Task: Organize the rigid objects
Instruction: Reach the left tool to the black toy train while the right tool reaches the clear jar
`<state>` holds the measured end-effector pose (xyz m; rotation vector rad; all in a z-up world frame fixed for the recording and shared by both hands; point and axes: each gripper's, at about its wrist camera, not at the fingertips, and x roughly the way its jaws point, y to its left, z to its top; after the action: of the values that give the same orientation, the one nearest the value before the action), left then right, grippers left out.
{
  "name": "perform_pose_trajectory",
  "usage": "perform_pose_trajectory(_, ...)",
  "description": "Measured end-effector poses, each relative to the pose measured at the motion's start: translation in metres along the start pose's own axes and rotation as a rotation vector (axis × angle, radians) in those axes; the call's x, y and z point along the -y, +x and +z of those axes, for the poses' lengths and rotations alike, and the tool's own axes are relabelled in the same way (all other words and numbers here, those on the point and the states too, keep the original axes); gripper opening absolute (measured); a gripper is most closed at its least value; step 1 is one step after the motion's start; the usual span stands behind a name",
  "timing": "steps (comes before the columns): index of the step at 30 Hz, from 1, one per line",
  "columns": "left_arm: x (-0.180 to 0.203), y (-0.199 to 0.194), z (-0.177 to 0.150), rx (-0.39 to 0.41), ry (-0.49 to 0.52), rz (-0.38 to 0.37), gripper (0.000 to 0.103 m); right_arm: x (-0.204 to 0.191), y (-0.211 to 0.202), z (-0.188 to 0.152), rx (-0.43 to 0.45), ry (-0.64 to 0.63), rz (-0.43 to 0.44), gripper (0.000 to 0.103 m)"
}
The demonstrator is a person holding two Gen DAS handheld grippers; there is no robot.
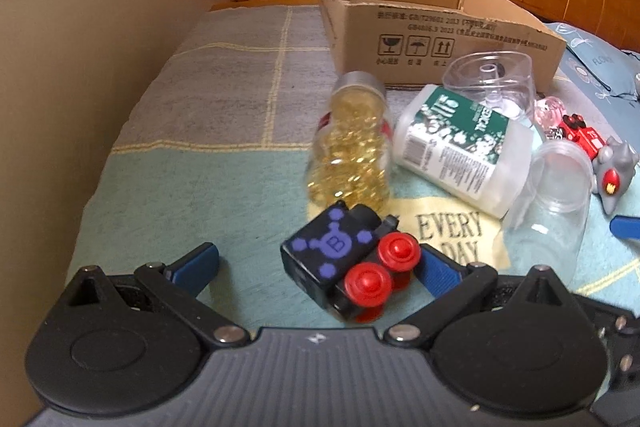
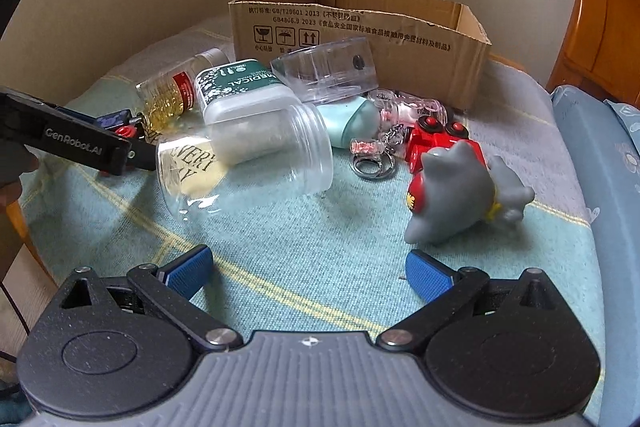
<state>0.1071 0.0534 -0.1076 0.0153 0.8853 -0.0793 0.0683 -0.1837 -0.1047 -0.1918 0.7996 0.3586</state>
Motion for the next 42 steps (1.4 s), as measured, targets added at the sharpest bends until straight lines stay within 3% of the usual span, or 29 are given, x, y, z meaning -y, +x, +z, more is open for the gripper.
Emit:
perform_pose_trajectory(3,-0.004,-0.007,-0.006,-0.001,0.056,-0.014,0.103,0.000,0.000,-0.001,0.009,-0.001,0.001,0.103)
perform_pose_trajectory(13,-0.011,-0.009,-0.003,-0.081,-0.005,0.010,0.102,0.001,-0.001,-0.004,0.034,-0.005,0.004,0.103)
perform_pose_trajectory(18,0.005,-0.005,0.009,-0.035,-0.017,-0.017,0.102,0.001,-0.001,-0.005,0.045,-0.009,0.006,0.103)
perform_pose_trajectory(22,0.013,0.009,0.014,-0.047,0.004,0.020,0.103,0.001,-0.002,-0.005,0.047,-0.013,0.011,0.103)
perform_pose_trajectory(26,0.000,0.002,0.004,-0.028,-0.008,0.007,0.102,0.002,-0.003,-0.007,0.051,-0.017,0.014,0.103)
perform_pose_trajectory(28,-0.004,-0.002,-0.002,-0.025,0.013,0.027,0.103,0.002,-0.003,-0.007,0.055,-0.019,0.016,0.103)
perform_pose_trajectory(31,-0.019,-0.007,-0.007,-0.036,-0.036,0.029,0.102,0.002,-0.003,-0.007,0.053,-0.022,0.017,0.103)
perform_pose_trajectory(35,-0.013,-0.012,-0.007,-0.030,-0.001,0.070,0.102,0.003,-0.003,-0.006,0.051,-0.023,0.019,0.103)
perform_pose_trajectory(38,0.000,-0.010,-0.004,0.000,0.033,0.059,0.102,0.002,-0.003,-0.007,0.051,-0.023,0.019,0.103)
perform_pose_trajectory(42,0.006,-0.001,0.003,-0.014,-0.001,0.007,0.102,0.003,-0.004,-0.007,0.057,-0.028,0.024,0.103)
